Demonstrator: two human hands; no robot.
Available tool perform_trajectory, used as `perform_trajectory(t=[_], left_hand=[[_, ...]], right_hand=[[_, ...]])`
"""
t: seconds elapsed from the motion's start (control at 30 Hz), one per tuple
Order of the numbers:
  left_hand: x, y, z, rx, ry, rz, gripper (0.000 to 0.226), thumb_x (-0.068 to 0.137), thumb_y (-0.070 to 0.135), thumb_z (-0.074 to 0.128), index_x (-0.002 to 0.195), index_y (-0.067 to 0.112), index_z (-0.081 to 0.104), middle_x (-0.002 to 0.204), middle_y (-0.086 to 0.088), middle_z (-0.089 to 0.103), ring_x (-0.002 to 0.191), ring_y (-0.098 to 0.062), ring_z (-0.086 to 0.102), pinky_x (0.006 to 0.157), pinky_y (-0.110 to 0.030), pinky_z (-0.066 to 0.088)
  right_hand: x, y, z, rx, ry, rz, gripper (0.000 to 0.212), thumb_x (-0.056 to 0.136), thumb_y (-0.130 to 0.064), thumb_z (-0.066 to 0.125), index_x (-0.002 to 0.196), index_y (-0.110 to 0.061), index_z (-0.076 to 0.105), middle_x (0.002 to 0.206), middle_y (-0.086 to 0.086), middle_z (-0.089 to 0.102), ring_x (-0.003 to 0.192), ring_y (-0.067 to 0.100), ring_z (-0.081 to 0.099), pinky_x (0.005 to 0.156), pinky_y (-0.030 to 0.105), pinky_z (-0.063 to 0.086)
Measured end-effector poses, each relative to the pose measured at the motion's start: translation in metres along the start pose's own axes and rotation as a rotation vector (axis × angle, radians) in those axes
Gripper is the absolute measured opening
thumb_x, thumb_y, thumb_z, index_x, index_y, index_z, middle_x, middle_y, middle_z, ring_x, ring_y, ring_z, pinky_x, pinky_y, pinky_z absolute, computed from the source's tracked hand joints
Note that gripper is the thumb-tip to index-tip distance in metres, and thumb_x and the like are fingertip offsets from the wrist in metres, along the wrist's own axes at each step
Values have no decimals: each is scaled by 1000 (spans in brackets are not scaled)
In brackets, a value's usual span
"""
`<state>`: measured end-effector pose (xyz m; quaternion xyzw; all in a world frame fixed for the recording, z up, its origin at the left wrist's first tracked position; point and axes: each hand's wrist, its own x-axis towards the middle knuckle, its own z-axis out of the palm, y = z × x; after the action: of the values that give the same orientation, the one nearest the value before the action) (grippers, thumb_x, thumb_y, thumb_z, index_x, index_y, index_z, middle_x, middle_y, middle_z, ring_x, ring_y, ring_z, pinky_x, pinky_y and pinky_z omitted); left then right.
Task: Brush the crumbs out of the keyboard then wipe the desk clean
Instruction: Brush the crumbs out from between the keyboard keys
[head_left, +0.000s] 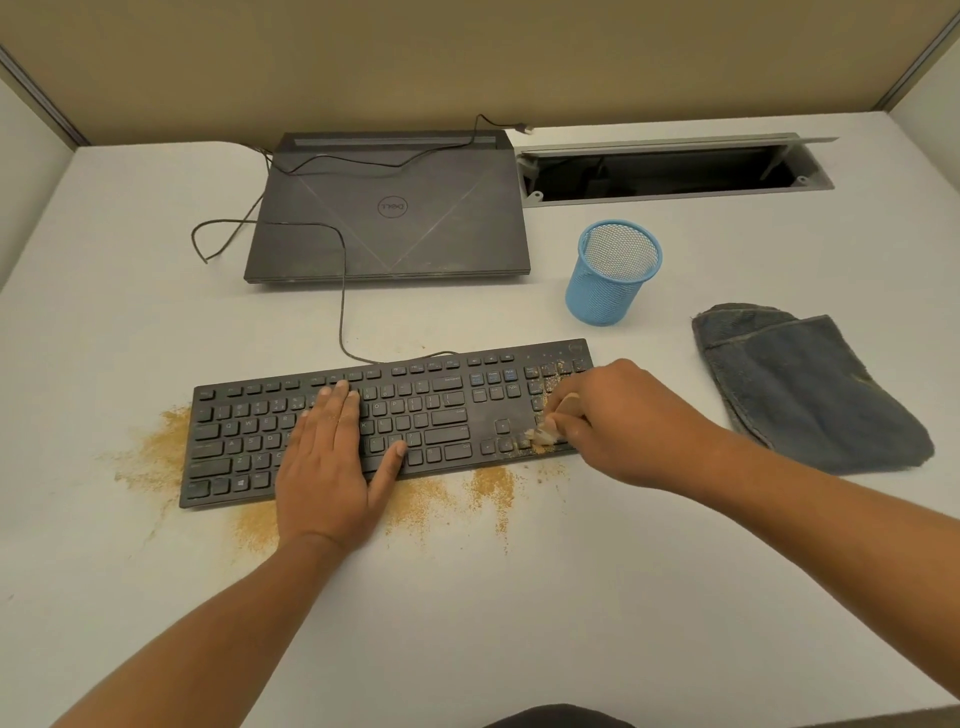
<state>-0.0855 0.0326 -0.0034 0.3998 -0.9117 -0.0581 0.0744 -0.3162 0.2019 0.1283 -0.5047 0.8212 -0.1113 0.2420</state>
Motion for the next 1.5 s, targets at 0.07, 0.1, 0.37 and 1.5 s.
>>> perform_trajectory(t=[0.07,0.1,0.37,1.5], left_hand=[[0,0,0,-1,3,0,81,95,67,20,151,9,31,159,-7,28,149,-19,19,122,-37,13],[0,0,0,-3,3,0,81,95,67,20,151,9,31,159,-7,28,149,-19,19,122,-37,13],[0,2,-2,-5,-1,-3,82,95,68,17,151,10,31,159,-7,28,149,-19,19,122,-38,14],[-1,1,-1,-10,-3,-16,81,95,68,19,152,11,29,160,-5,26,149,-19,18,122,-37,13]], right_hand=[[-3,-1,2,4,-20,-2,23,97,-23,54,92,-15,75,92,-4,72,82,17,64,68,26,46],[-3,-2,2,18,-6,-3,23,97,-23,54,94,-17,76,93,-5,72,83,16,64,70,26,48],[7,-9,-4,-12,-142,-45,17,98,-23,56,96,-18,73,94,-5,72,80,12,63,67,27,51],[16,-30,9,22,-183,-84,27,99,-33,56,91,-14,72,84,-1,72,76,17,65,69,35,55]])
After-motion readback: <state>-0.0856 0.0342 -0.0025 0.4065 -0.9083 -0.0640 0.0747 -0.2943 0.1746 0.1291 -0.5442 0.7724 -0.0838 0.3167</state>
